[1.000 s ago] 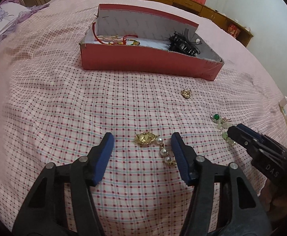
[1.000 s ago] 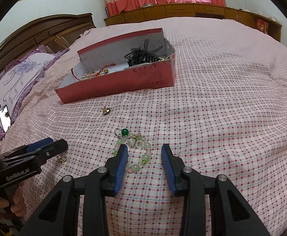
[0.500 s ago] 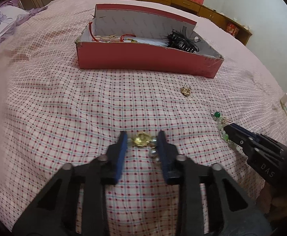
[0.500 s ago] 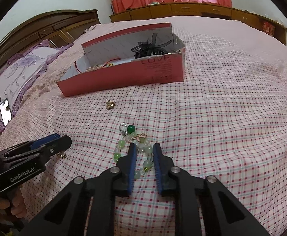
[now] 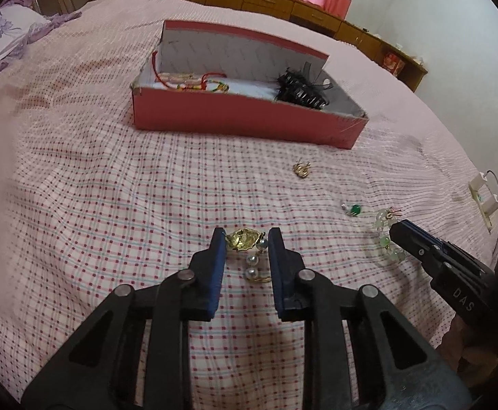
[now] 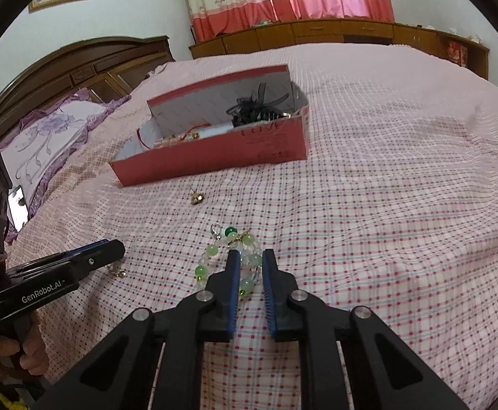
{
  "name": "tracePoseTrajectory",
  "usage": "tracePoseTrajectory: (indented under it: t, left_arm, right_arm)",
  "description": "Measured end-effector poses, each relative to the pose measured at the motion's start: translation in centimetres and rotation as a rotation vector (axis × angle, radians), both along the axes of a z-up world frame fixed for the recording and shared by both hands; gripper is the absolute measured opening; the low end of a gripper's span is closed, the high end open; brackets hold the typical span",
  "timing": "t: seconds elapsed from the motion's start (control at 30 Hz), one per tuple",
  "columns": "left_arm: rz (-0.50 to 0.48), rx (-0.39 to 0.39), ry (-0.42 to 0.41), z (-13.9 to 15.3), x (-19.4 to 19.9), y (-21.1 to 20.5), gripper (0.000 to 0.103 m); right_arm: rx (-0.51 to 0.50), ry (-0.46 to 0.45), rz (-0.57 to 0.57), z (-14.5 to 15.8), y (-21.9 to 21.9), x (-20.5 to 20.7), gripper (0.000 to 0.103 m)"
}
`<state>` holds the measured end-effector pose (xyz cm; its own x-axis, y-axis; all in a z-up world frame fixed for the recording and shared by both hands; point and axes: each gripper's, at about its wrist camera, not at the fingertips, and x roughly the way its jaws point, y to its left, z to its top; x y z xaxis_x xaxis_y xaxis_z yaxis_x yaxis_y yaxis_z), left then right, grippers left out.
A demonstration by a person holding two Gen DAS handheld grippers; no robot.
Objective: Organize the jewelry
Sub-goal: 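Grasp the gold leaf pearl earring with left tool while right tool grasps the green-bead bracelet, then lift and carry the gold earring and green-bead bracelet over the shoebox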
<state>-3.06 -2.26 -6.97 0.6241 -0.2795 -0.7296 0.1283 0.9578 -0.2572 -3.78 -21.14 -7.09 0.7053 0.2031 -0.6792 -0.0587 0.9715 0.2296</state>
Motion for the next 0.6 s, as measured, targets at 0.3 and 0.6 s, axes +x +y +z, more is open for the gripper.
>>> tracePoseTrajectory:
  t: [0.3,0.6]
  left_arm:
    - [-0.012,0.001,-0.071,2.4,-1.8,-0.1,0.016]
    - [-0.001,0.001,-0.125,4.2,-2.0,-0.2,0.016]
  right_arm:
    - [0.006,-0.079,-0.014,2.4,-0.3,-1.2,0.015]
    - [0.011,-0.124,-0.013,4.0,-0.1,-1.9,0.015]
